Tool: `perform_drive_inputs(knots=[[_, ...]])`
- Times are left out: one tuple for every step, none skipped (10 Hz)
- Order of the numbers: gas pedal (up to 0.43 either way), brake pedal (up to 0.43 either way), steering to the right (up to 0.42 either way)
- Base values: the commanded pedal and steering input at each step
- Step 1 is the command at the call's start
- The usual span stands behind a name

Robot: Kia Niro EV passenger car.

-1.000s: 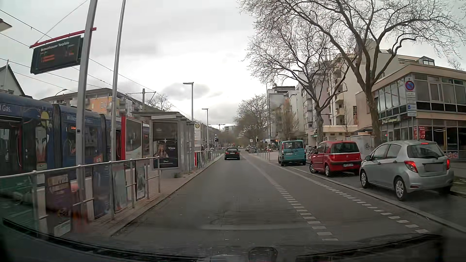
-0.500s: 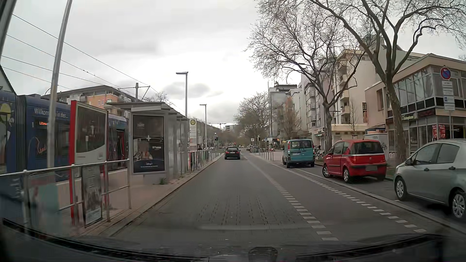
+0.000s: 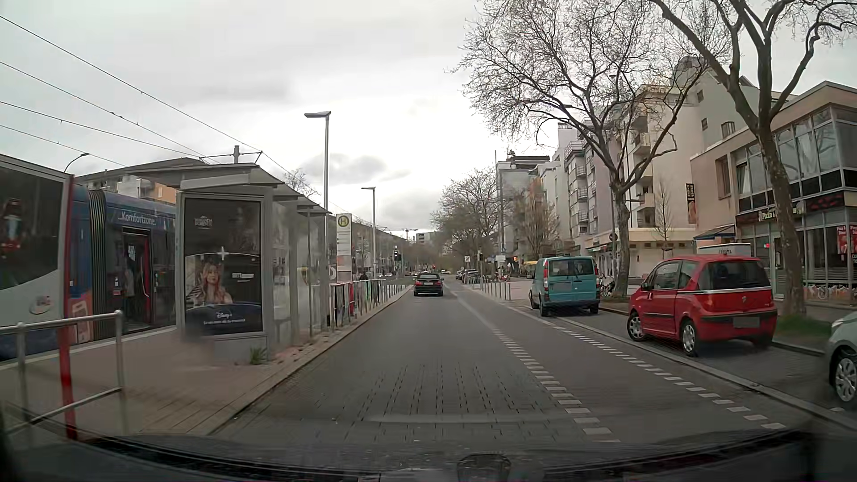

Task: Follow the waypoints while adhering to traffic rules and regulations

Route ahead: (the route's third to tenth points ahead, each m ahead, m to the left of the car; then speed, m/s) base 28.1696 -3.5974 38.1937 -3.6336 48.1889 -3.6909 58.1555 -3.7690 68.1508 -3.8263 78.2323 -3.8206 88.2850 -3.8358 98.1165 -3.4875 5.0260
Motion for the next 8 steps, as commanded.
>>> perform_drive_inputs(knots=[[0.098, 0.0, -0.007], [0.098, 0.0, -0.007], [0.098, 0.0, -0.007], [0.098, 0.0, -0.007], [0.098, 0.0, -0.007], [0.087, 0.0, -0.007], [0.079, 0.0, -0.007], [0.079, 0.0, -0.006]])
